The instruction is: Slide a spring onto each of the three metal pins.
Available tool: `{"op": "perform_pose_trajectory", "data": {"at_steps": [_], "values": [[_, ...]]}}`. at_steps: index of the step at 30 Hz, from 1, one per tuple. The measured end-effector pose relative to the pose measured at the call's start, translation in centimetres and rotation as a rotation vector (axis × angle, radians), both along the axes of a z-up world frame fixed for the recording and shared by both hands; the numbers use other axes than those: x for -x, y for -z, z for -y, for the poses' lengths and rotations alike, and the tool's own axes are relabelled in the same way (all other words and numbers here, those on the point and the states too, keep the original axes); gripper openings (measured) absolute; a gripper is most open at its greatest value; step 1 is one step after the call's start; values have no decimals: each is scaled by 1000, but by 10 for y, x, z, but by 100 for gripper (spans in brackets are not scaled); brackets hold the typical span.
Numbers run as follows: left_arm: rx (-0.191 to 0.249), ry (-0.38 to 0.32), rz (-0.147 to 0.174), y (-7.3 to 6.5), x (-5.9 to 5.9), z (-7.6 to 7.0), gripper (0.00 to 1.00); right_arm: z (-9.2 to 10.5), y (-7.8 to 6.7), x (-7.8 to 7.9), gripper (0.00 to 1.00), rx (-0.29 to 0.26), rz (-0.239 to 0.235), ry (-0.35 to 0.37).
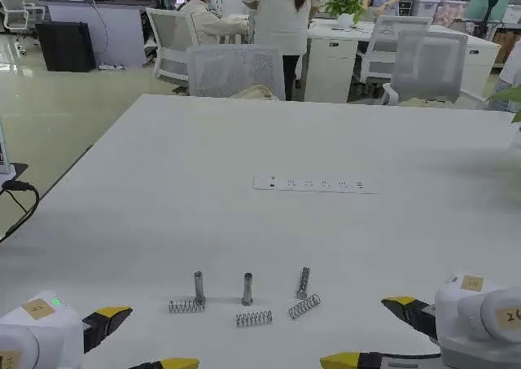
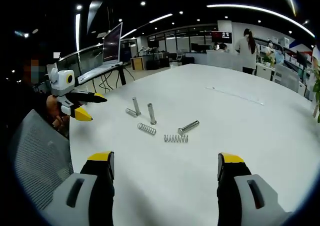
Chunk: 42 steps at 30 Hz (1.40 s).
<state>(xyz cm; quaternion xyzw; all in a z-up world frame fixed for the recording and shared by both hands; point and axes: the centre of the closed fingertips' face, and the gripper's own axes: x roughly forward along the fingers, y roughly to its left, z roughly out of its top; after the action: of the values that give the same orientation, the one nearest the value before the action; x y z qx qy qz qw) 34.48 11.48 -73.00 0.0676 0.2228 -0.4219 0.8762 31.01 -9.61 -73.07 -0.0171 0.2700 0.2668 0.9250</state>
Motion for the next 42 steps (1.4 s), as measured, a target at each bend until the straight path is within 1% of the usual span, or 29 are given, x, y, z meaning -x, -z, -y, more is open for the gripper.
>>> {"op": "perform_pose_trajectory", "data": {"at_steps": [4, 7, 10, 22, 28, 31, 42], "values": [[-4, 9, -1, 2, 1, 2, 67, 0, 3, 1, 83, 1, -11, -3], [-3, 4, -3, 2, 0, 1, 67, -2, 3, 1, 83, 1, -11, -9], [-1, -1, -4, 3, -1, 0, 67, -5, 6, 3, 83, 6, -21, -23], [-5, 1, -14, 6, 0, 1, 67, -8, 11, 6, 83, 12, -41, -40], [-6, -3, -20, 9, -1, 1, 66, -9, 15, 8, 82, 18, -55, -47], [-15, 8, -23, 12, 0, 3, 66, -8, 16, 8, 82, 20, -59, -49], [-17, 14, -27, 13, 1, 4, 65, -7, 19, 10, 82, 29, -73, -55]]}}
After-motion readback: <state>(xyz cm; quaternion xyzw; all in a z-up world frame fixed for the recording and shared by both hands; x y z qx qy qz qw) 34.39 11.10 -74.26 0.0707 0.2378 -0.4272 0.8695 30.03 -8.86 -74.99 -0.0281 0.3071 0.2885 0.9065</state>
